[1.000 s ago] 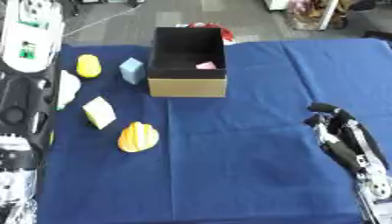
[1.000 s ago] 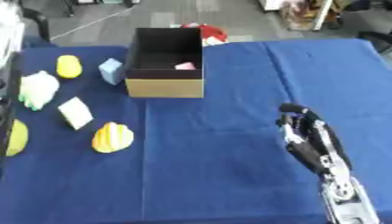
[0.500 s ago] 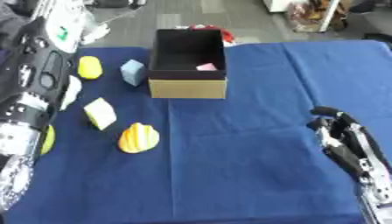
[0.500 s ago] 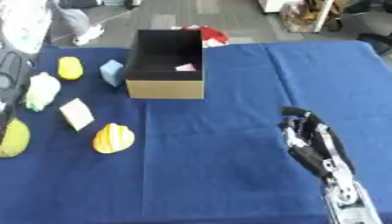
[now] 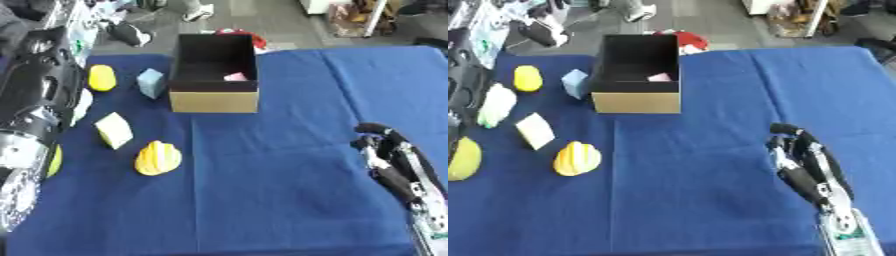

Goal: Pick up objects on the table and place them in the box.

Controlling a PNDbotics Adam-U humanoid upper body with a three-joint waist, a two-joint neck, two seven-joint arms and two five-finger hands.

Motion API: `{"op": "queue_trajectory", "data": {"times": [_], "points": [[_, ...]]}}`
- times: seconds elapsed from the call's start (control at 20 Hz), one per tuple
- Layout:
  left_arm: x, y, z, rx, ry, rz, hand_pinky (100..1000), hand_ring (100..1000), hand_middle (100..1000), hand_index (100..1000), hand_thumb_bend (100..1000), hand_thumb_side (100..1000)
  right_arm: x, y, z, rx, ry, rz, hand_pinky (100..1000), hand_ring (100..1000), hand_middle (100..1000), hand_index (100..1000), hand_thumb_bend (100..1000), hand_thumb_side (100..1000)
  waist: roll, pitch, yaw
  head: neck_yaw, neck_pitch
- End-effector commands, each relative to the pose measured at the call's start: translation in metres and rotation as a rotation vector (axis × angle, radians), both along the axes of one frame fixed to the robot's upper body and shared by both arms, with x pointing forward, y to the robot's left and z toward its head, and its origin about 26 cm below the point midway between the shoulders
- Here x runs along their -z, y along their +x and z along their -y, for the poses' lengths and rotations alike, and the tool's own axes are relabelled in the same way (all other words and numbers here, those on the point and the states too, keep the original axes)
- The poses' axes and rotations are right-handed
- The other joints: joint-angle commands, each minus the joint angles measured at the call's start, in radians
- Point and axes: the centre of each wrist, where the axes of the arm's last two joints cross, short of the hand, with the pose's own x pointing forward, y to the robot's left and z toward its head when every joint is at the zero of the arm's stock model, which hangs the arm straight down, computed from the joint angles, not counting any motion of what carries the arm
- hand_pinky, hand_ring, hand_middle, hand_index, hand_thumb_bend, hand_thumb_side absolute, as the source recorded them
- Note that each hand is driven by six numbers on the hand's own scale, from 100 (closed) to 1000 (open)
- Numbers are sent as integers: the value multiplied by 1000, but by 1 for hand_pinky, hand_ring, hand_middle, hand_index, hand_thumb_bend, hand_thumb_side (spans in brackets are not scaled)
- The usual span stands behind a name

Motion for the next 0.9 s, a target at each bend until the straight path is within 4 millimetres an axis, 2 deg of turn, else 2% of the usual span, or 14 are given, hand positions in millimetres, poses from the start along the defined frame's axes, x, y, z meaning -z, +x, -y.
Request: {"op": "queue_trajectory", "data": {"times": [0.05,0.2,0.4,0.9], "points": [[-20,-1,-8,-35,48,-16,830,712,722,881,367,292,-7,1,3,-4,-22,22,755,660,743,799,100,399,12,-31,1,-3,4],[-12,0,-9,-56,91,-80,834,717,726,885,444,323,-7,1,4,-1,-23,21,755,660,743,799,100,398,10,-31,2,-2,4],[-1,1,-11,-96,119,-135,832,715,723,885,467,330,-7,2,3,-3,-23,22,755,660,743,799,100,395,9,-30,3,-2,4],[54,2,-11,-232,-8,-204,793,684,695,879,323,288,-8,3,1,-7,-17,26,755,660,743,799,100,396,0,-25,0,2,4]]}}
